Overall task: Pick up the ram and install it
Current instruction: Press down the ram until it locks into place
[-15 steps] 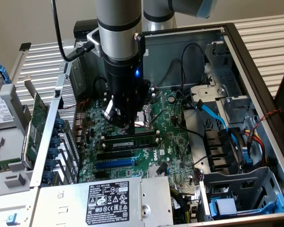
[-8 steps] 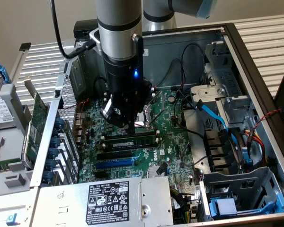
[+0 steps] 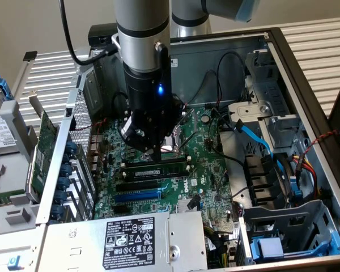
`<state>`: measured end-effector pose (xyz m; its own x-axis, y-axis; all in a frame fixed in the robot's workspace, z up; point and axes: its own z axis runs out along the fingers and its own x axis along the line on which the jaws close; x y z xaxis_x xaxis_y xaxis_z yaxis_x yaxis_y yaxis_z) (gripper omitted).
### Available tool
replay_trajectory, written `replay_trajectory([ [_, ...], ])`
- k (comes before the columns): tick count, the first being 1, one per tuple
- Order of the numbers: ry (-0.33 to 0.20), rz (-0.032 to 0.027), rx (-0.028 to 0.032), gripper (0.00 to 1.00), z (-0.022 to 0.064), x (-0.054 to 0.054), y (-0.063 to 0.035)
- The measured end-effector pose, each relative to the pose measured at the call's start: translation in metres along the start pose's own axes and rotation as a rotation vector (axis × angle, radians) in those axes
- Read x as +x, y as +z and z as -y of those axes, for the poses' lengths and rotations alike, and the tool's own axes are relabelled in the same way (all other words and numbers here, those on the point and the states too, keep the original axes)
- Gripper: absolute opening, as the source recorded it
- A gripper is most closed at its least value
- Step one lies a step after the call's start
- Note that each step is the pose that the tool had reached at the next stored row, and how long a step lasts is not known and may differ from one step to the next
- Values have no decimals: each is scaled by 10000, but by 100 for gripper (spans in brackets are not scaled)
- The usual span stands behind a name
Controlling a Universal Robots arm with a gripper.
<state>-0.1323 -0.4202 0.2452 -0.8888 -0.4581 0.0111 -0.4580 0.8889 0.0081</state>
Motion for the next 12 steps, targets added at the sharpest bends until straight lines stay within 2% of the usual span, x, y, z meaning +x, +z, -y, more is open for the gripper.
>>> replay_trajectory([
  [12, 1873, 15, -21, 11, 0, 0, 0],
])
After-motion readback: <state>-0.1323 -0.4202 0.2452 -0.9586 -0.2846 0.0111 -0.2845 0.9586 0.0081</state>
